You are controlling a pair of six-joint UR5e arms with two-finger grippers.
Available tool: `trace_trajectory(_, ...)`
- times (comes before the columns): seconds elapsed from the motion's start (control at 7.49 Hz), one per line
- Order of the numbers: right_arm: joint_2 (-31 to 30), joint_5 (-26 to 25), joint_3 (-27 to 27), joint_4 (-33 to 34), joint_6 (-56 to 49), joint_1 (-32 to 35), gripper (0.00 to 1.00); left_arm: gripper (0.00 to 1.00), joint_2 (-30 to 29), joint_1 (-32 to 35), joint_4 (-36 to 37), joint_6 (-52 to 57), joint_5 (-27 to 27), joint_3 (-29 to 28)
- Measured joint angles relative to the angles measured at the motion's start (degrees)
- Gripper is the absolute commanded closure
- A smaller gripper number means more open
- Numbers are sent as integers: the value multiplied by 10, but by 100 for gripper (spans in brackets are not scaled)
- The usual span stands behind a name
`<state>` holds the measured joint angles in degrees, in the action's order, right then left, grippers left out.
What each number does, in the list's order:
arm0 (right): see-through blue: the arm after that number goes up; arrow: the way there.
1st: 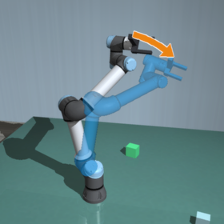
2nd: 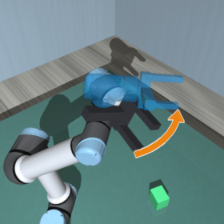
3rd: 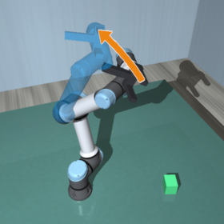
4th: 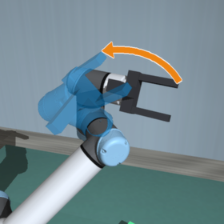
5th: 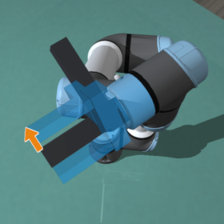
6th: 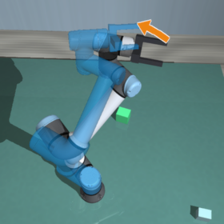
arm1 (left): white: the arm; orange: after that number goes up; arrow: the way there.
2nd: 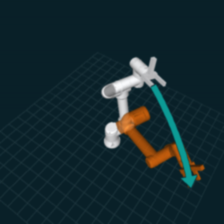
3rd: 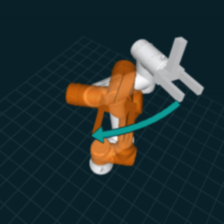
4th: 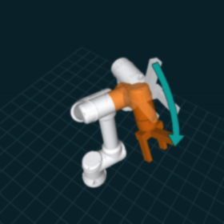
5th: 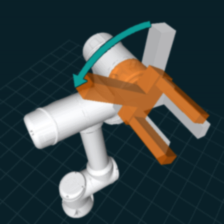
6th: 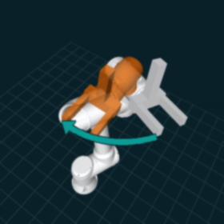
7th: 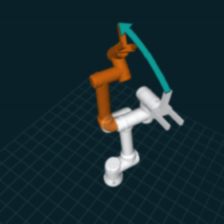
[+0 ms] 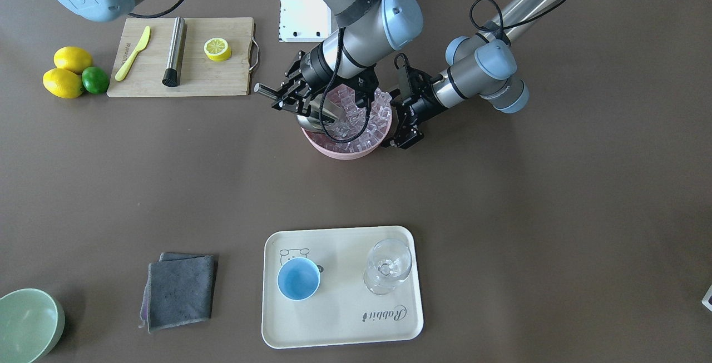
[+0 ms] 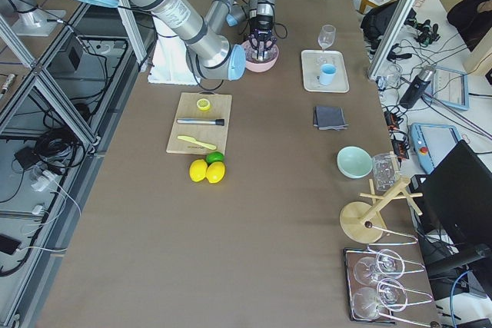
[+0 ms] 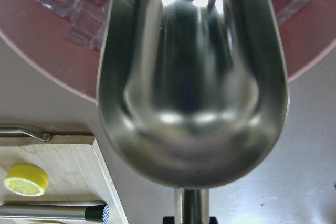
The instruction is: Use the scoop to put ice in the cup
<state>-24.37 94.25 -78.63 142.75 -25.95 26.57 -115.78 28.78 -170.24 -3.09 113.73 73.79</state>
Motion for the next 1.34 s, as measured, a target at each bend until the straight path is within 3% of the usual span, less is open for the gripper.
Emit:
trace_trajectory(0.53, -63, 13, -96, -26, 13, 1, 100, 2, -11, 2, 17, -3, 0, -2)
trace_trajectory(1.34, -114, 35, -166, -75, 67, 1, 100, 2, -28, 3, 46, -3, 0, -1)
